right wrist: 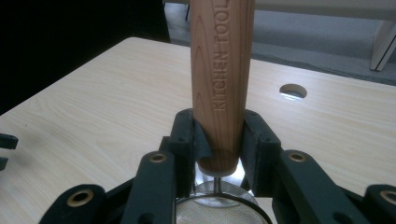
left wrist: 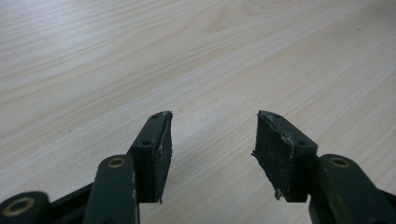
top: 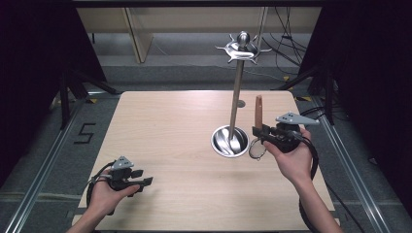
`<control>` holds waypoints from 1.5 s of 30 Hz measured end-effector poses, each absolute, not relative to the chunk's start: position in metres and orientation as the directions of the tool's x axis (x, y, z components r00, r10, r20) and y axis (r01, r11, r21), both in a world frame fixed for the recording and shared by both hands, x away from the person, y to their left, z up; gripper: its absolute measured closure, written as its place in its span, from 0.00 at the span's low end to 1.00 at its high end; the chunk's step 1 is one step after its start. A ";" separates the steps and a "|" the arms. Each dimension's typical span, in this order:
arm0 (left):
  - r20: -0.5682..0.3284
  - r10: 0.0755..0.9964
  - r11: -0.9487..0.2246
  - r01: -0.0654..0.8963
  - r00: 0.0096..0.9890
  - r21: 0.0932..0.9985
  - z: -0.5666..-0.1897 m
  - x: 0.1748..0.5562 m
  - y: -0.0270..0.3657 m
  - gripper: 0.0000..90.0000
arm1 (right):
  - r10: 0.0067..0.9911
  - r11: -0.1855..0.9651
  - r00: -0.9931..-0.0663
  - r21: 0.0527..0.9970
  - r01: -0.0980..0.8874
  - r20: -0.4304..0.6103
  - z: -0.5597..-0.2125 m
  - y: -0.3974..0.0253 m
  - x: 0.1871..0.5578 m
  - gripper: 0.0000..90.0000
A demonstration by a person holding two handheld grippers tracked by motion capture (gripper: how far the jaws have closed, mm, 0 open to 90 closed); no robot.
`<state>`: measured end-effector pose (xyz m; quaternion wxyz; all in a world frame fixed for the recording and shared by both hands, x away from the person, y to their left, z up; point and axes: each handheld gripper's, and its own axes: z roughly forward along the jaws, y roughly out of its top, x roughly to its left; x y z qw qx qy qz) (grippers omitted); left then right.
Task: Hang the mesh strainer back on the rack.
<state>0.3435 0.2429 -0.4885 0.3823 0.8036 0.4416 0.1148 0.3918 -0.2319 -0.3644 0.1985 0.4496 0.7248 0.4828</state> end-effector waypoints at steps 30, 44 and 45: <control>-0.175 0.789 -0.309 0.626 0.589 0.716 -0.489 0.344 0.241 0.50 | 0.845 0.089 -0.511 0.901 0.425 0.157 -0.347 -0.237 0.398 0.77; -0.160 0.798 -0.309 0.623 0.580 0.719 -0.488 0.344 0.241 0.50 | 0.841 0.090 -0.519 0.905 0.416 0.155 -0.342 -0.234 0.400 0.77; -0.160 0.798 -0.309 0.623 0.580 0.719 -0.488 0.344 0.241 0.50 | 0.841 0.090 -0.519 0.905 0.416 0.155 -0.342 -0.234 0.400 0.77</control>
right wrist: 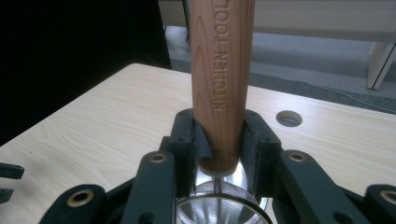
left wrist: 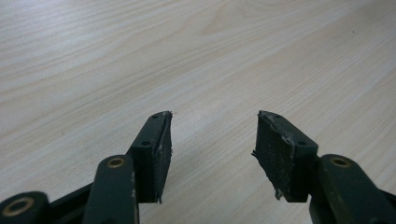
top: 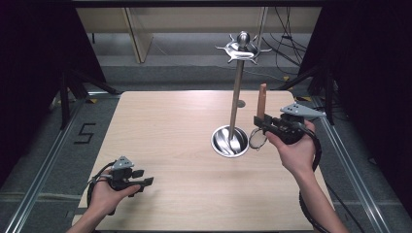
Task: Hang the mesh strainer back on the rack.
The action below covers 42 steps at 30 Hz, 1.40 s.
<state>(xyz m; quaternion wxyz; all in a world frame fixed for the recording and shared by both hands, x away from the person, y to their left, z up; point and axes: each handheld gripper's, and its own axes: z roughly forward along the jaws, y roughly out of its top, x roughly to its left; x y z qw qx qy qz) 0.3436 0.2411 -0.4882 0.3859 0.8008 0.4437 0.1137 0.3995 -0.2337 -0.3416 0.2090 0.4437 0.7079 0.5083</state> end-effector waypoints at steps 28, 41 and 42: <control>-0.163 0.789 -0.315 0.618 0.593 0.721 -0.488 0.344 0.242 0.50 | 0.841 0.110 -0.525 0.910 0.399 0.128 -0.335 -0.233 0.400 0.77; -0.153 0.796 -0.316 0.617 0.585 0.721 -0.487 0.344 0.241 0.50 | 0.837 0.102 -0.530 0.915 0.390 0.133 -0.328 -0.233 0.400 0.77; -0.153 0.796 -0.315 0.617 0.585 0.721 -0.487 0.344 0.241 0.50 | 0.837 0.102 -0.530 0.915 0.390 0.133 -0.328 -0.233 0.400 0.77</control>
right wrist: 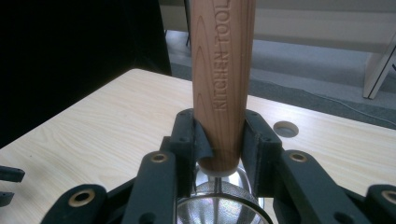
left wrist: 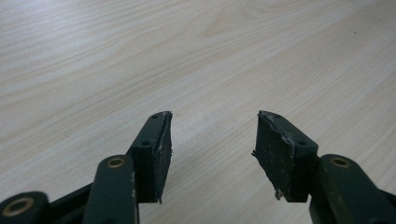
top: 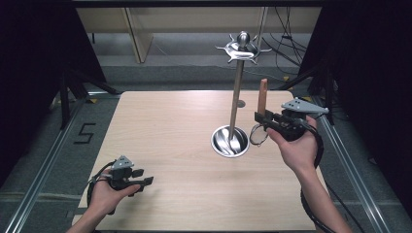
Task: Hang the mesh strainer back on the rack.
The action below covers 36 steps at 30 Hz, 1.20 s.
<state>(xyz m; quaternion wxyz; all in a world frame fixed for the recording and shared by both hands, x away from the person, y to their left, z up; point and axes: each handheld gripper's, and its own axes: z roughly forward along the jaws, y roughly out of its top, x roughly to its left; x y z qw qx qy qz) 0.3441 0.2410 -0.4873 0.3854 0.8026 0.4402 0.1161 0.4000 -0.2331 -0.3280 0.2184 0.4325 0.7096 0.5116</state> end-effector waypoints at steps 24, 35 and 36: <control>-0.168 0.793 -0.301 0.616 0.585 0.728 -0.488 0.344 0.242 0.50 | 0.841 0.105 -0.529 0.923 0.371 0.117 -0.324 -0.231 0.401 0.77; -0.161 0.795 -0.305 0.615 0.585 0.727 -0.487 0.345 0.242 0.50 | 0.838 0.110 -0.533 0.920 0.377 0.118 -0.321 -0.229 0.402 0.77; -0.159 0.795 -0.306 0.614 0.585 0.728 -0.487 0.345 0.242 0.50 | 0.842 0.107 -0.528 0.926 0.363 0.110 -0.321 -0.228 0.404 0.77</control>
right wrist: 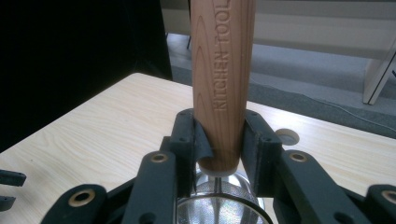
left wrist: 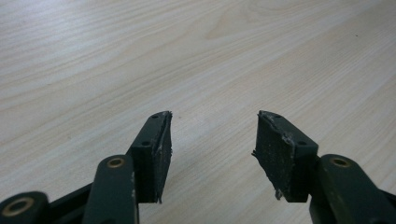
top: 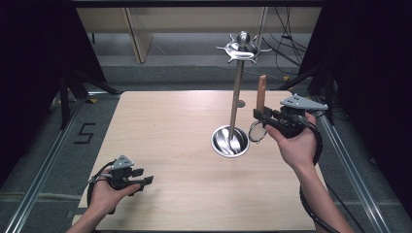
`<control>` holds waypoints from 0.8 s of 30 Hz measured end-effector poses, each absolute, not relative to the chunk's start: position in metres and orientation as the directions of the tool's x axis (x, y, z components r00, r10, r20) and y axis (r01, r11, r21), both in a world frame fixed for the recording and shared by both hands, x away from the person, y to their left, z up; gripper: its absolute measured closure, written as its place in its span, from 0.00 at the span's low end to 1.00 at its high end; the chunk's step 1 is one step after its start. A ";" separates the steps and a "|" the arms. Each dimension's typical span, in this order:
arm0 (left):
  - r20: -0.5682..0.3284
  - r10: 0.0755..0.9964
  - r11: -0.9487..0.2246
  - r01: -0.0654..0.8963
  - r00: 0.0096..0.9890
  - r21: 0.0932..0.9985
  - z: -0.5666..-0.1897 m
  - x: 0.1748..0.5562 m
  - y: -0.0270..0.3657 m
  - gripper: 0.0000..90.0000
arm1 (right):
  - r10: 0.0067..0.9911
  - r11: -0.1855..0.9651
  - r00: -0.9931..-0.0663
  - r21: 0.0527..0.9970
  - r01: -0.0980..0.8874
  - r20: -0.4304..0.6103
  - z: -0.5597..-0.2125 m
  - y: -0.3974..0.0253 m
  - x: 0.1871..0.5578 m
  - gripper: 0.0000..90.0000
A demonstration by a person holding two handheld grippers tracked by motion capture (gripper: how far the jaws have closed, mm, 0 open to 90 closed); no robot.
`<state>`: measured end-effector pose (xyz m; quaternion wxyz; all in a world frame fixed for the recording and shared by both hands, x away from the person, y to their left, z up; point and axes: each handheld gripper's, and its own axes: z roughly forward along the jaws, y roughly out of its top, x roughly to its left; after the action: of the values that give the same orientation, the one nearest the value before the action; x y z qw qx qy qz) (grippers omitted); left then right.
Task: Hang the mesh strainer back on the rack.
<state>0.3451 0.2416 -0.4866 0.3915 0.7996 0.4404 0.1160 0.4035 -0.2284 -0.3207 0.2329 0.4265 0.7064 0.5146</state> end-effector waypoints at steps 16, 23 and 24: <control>-0.158 0.803 -0.291 0.610 0.575 0.737 -0.486 0.344 0.241 0.50 | 0.832 0.114 -0.544 0.925 0.363 0.111 -0.317 -0.226 0.405 0.77; -0.160 0.796 -0.299 0.608 0.584 0.736 -0.485 0.345 0.241 0.50 | 0.836 0.115 -0.541 0.934 0.339 0.093 -0.313 -0.226 0.406 0.77; -0.153 0.801 -0.299 0.609 0.578 0.735 -0.485 0.344 0.241 0.50 | 0.841 0.099 -0.529 0.927 0.361 0.116 -0.312 -0.225 0.404 0.77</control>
<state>0.3442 0.2409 -0.4853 0.3932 0.7966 0.4425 0.1226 0.4041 -0.2250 -0.3117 0.2314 0.4266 0.7043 0.5181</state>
